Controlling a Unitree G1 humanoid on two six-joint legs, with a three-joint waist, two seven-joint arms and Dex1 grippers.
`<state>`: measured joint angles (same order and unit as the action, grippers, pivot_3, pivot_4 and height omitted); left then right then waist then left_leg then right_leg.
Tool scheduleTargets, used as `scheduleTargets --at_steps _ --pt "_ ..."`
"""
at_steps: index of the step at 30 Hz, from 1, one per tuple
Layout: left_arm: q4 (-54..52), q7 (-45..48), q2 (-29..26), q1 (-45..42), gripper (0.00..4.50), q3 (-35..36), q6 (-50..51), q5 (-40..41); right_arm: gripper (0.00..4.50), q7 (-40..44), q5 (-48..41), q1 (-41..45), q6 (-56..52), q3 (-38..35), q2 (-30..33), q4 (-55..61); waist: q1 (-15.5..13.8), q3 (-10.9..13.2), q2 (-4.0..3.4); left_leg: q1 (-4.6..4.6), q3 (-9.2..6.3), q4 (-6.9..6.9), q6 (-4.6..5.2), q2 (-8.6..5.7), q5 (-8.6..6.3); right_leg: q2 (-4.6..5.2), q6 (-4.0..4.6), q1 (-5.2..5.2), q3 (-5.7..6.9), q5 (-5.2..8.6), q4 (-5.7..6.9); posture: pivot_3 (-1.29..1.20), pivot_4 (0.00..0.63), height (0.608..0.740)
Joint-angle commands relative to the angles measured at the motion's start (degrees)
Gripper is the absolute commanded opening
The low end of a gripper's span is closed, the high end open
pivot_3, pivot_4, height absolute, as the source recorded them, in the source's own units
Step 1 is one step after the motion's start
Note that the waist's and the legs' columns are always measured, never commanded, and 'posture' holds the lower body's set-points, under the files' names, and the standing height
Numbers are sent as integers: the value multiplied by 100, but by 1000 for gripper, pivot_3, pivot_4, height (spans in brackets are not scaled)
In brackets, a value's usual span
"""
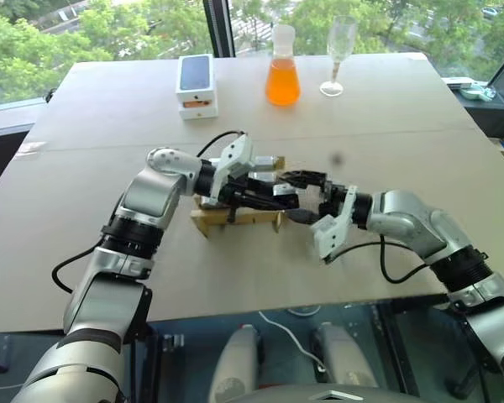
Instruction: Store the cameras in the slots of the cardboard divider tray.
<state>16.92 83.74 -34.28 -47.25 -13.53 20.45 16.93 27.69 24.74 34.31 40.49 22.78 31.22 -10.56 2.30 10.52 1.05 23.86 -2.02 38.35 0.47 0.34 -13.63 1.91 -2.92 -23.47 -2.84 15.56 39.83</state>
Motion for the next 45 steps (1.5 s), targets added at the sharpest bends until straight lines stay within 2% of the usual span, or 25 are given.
scheduleTargets --at_steps 1,6,12,17,20,25,35,45 --pt "164 187 -329 -127 699 237 -251 -51 4500 804 -1783 -719 -955 -522 278 541 -26 0 0 2 -3 0 0 1 0 3 0 2 4 0 -2 0 150 740" --pt "592 339 -679 -88 699 345 -780 -200 4500 1571 -4058 -1864 -2459 -1200 432 1472 -10 0 0 0 1 2 2 2 -1 8 -1 5 -1 0 -4 0 150 740" --pt "1050 230 -680 -80 699 408 -1207 -384 4500 1887 -5799 -3108 -4131 -2055 534 2233 -30 0 0 -7 -11 2 2 3 -1 1 -1 13 16 0 2 0 150 740" --pt "1295 297 -725 -41 699 516 -1445 -400 4500 2549 -6006 -4011 -3800 -2465 384 2078 -48 0 0 -5 -2 8 2 2 -1 1 -2 20 21 1 -4 0 150 740" --pt "1560 535 -777 -80 699 620 -1536 -311 4500 2753 -6091 -4277 -3805 -2623 260 2056 -15 0 0 -8 1 8 3 1 -1 -1 -2 19 16 1 -4 0 150 740" --pt "2252 846 -709 -215 699 663 -1826 -363 4500 2843 -6011 -4312 -3766 -2718 13 2018 -7 0 0 -13 3 13 3 3 -1 -12 -3 20 17 2 0 0 150 740" --pt "3214 608 -536 -438 699 466 -2918 -972 4500 2882 -5963 -4320 -3822 -2836 -180 2102 -22 -1 0 -13 4 14 3 3 -1 -13 -3 21 17 1 0 0 150 740" --pt "3560 656 -466 -553 699 410 -3130 -1193 4500 2920 -5955 -4282 -3850 -2888 -241 2068 -10 -3 0 -16 4 14 3 4 -1 -15 -3 22 18 1 3 0 150 740"
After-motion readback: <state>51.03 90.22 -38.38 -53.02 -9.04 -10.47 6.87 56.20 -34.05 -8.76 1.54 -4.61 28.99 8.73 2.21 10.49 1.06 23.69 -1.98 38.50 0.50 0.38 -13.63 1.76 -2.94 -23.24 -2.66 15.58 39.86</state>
